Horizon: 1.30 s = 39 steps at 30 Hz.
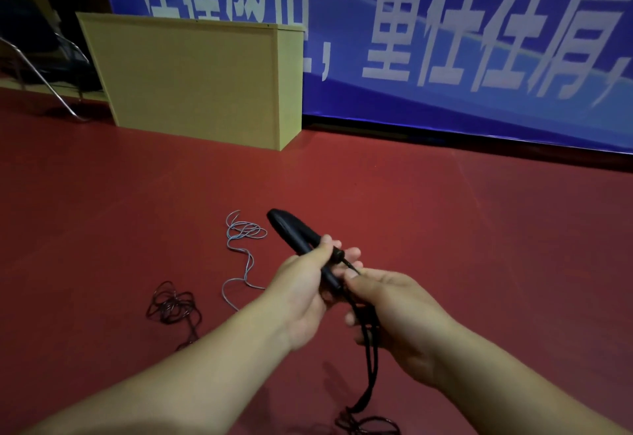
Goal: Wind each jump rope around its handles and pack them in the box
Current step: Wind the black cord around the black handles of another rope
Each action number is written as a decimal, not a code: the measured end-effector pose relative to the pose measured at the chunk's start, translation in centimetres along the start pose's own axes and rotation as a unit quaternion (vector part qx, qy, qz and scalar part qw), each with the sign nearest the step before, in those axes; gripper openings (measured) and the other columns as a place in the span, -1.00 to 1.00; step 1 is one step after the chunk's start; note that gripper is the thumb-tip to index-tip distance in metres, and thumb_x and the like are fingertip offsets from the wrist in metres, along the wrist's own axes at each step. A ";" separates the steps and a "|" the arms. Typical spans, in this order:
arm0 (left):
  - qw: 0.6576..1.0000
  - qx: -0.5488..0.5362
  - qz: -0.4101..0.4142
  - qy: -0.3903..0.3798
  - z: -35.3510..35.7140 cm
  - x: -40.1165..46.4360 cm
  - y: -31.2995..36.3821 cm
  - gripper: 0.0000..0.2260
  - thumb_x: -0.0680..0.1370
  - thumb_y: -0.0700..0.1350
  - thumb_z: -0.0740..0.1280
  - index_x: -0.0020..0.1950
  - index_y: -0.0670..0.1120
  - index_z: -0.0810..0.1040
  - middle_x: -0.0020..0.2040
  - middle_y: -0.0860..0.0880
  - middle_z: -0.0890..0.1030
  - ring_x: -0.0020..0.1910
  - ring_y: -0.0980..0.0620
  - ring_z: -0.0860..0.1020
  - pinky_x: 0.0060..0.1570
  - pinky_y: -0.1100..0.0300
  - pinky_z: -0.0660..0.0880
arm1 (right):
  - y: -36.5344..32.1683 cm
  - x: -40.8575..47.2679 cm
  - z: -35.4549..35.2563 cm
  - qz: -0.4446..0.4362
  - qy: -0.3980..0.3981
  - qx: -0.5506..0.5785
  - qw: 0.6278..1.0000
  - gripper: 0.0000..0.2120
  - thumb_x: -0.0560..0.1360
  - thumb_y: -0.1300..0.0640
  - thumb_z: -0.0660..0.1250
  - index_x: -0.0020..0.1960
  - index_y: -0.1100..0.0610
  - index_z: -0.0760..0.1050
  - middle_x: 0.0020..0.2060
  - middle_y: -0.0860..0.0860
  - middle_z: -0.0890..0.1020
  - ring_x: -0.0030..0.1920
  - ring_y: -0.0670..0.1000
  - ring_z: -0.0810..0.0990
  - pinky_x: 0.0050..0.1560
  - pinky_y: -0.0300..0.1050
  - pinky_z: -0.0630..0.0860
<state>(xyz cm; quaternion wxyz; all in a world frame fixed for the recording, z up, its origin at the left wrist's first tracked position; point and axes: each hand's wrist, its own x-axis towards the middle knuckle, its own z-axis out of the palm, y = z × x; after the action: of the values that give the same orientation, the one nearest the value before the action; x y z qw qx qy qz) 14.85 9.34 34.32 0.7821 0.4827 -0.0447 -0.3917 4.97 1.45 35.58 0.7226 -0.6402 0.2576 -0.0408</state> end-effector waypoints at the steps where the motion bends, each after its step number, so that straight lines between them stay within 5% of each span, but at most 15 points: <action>1: 1.000 -0.006 0.003 0.002 -0.1 0.0 0.2 -0.76 0.65 0.00 0.21 0.17 -0.14 0.49 0.03 -0.13 0.71 -0.05 -0.04 0.68 -0.10 0.08 0.62 | 0.1 -0.1 0.2 0.001 -0.010 0.003 1.000 -0.78 0.61 0.07 0.26 0.05 0.11 0.66 -0.08 0.05 0.71 -0.32 -0.04 0.56 -0.28 -0.11 0.54; 7: 0.999 -0.017 0.005 0.026 -0.6 0.0 0.8 -0.72 0.67 0.01 0.15 0.27 -0.13 0.44 0.02 -0.11 0.72 -0.06 -0.03 0.70 -0.01 0.05 0.57 | 0.1 0.0 0.3 0.024 -0.022 0.000 0.999 -0.73 0.64 0.09 0.21 0.09 0.24 0.61 -0.16 0.12 0.68 -0.24 0.05 0.64 -0.07 0.00 0.62; 14: 0.997 -0.071 0.009 0.026 -0.5 0.0 1.2 -0.78 0.69 -0.03 0.14 0.21 -0.13 0.45 -0.01 -0.16 0.70 -0.06 -0.09 0.68 0.11 -0.04 0.54 | 0.5 0.3 -0.1 0.031 -0.048 -0.031 0.998 -0.65 0.60 0.04 0.28 0.08 0.35 0.58 -0.23 0.14 0.64 -0.23 0.04 0.60 -0.17 -0.15 0.61; 21: 0.993 -0.023 0.071 0.088 -1.0 1.3 1.7 -0.90 0.66 -0.12 0.23 -0.01 -0.12 0.46 -0.30 -0.04 0.52 -0.38 0.03 0.56 -0.38 0.17 0.60 | 0.3 0.5 -1.4 0.111 -0.088 -0.068 0.988 -0.68 0.66 -0.04 0.14 -0.06 0.17 0.48 -0.43 -0.01 0.44 -0.40 0.00 0.51 -0.32 -0.16 0.48; 24: 0.965 0.144 0.159 0.148 -2.8 2.1 2.2 -0.88 0.64 -0.13 0.26 -0.06 -0.13 0.43 -0.33 -0.05 0.45 -0.48 0.06 0.45 -0.46 0.19 0.50 | 0.2 1.0 -3.0 0.143 -0.109 -0.073 0.981 -0.63 0.63 -0.12 0.14 -0.07 0.17 0.49 -0.45 -0.05 0.34 -0.43 0.00 0.44 -0.22 -0.08 0.47; 29: 0.885 0.362 0.229 0.180 -5.7 2.8 2.7 -0.88 0.59 -0.08 0.33 -0.07 -0.11 0.52 -0.38 -0.03 0.47 -0.44 -0.02 0.44 -0.34 0.14 0.40 | -0.5 1.6 -5.9 0.104 -0.146 -0.133 0.975 -0.76 0.60 0.03 0.23 -0.05 0.20 0.53 -0.42 -0.04 0.35 -0.47 -0.08 0.28 -0.37 -0.17 0.21; 35: 0.841 0.372 0.278 0.277 -7.0 3.6 3.8 -0.90 0.58 -0.09 0.33 -0.11 -0.08 0.52 -0.32 -0.07 0.54 -0.38 -0.04 0.53 -0.29 0.14 0.45 | -0.9 2.0 -7.6 0.060 -0.111 -0.273 0.954 -0.84 0.52 0.11 0.38 -0.20 0.14 0.52 -0.45 0.00 0.43 -0.47 -0.04 0.33 -0.42 -0.18 0.23; 39: 0.899 0.231 0.249 0.277 -8.3 3.6 4.6 -0.85 0.64 -0.18 0.26 -0.13 -0.11 0.45 -0.31 -0.08 0.51 -0.58 0.18 0.51 -0.53 0.27 0.51 | -0.3 2.2 -9.5 0.021 -0.074 -0.303 0.950 -0.76 0.52 0.06 0.40 -0.28 0.10 0.48 -0.37 0.07 0.36 -0.34 0.04 0.33 -0.32 -0.15 0.38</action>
<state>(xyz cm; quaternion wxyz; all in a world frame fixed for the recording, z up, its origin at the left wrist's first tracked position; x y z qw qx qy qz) 23.67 14.00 32.44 0.7012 0.7120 -0.0341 -0.0135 2.93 -8.06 34.68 0.5125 -0.8245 0.2172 0.1013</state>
